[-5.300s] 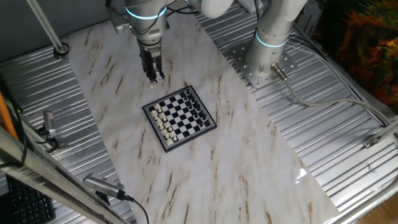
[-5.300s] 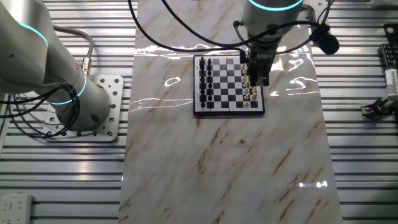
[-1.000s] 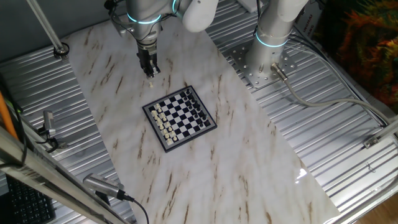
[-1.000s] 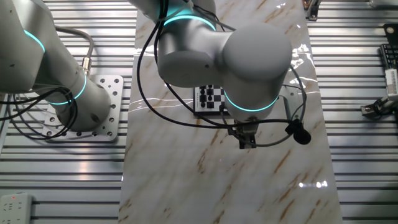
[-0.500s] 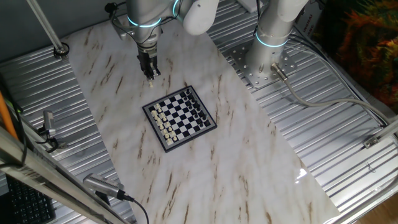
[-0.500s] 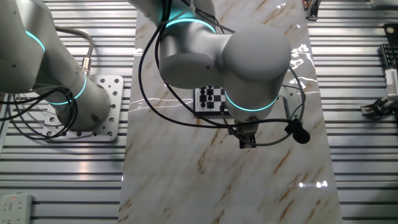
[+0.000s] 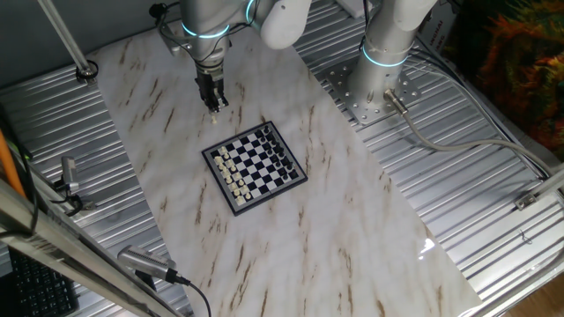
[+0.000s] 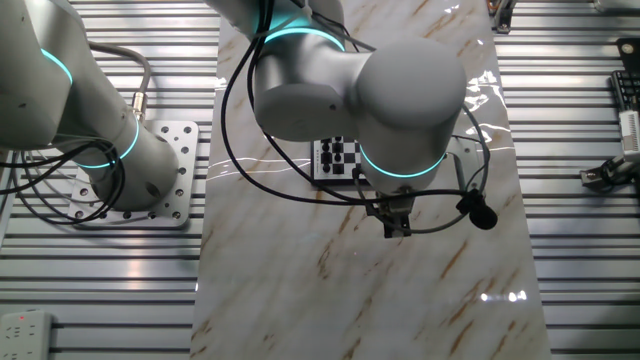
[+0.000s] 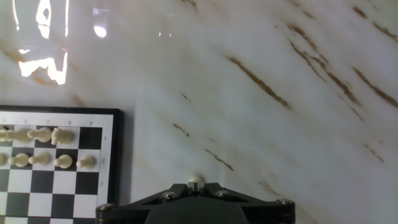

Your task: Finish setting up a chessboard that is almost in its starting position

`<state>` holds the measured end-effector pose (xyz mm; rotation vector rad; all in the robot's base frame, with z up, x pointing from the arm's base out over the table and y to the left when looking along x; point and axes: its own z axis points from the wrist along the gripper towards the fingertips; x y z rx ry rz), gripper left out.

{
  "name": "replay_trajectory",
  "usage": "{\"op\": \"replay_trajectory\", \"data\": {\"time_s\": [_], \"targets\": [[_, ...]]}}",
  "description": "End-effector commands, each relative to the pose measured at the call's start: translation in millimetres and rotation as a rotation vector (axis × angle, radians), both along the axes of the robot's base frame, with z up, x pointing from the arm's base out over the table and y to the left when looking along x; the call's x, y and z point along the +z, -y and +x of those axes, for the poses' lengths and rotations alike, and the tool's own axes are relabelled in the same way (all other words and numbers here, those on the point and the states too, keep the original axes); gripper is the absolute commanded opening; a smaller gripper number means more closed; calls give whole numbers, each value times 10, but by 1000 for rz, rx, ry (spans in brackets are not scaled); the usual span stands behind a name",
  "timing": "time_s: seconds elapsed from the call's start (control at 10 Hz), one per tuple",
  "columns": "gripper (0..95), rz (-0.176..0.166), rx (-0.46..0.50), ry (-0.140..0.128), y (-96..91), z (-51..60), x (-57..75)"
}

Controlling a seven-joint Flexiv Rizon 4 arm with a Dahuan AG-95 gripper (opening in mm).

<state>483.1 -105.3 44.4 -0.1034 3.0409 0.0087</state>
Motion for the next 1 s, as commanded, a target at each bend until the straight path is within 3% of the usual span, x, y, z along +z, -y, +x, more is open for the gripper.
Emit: {"op": "replay_trajectory", "data": {"time_s": [0.1,1.0], "targets": [[0,-2,2,1,4,-5,1],[0,-9,1,0,-39,-11,-33]]}}
